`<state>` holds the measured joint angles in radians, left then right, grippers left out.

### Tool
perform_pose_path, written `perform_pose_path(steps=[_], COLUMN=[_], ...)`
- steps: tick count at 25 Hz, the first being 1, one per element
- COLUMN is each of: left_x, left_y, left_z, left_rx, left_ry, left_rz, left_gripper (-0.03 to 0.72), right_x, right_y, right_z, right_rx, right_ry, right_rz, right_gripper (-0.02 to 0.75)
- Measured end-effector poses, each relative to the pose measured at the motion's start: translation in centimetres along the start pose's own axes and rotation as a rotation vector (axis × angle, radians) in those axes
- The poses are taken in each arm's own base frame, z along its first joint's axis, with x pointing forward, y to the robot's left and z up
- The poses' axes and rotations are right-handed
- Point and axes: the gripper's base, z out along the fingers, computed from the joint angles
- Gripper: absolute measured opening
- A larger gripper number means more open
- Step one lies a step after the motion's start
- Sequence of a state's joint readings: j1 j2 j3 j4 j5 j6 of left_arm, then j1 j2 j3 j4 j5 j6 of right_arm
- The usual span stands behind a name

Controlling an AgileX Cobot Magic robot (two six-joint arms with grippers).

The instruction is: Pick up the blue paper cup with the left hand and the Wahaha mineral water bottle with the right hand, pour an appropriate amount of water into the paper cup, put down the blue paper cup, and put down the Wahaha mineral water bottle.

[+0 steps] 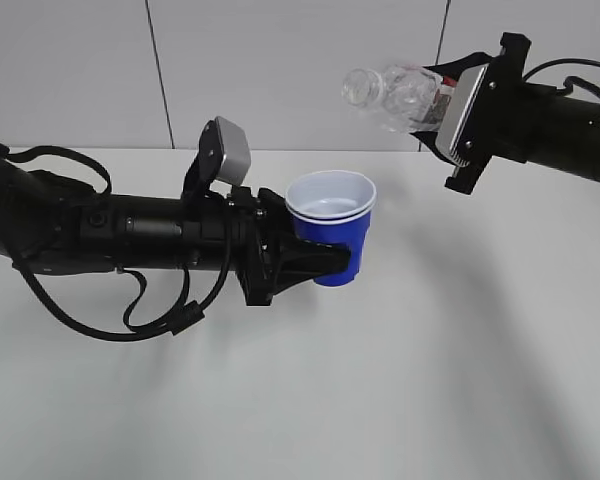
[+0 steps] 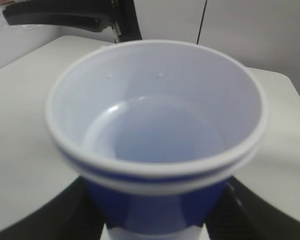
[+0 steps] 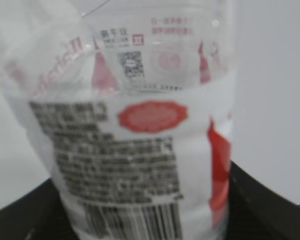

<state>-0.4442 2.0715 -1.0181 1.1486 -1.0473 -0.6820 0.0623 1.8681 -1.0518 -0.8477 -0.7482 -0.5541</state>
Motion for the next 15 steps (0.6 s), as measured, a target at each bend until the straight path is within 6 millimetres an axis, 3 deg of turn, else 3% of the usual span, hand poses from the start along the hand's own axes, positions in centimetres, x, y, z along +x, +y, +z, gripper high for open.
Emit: perform_pose_path(steps=[15], left_x=[0.0], left_y=[0.53], left_z=[0.07], left_rx=[-0.042], left_ry=[0.024], left_rz=[0.0], left_gripper=[0.423], right_x=[-0.13], right_y=[0.27], right_z=[0.0], right_rx=[-0.028], right_ry=[-0.017], right_rz=[-0.155], right_gripper=[0.484])
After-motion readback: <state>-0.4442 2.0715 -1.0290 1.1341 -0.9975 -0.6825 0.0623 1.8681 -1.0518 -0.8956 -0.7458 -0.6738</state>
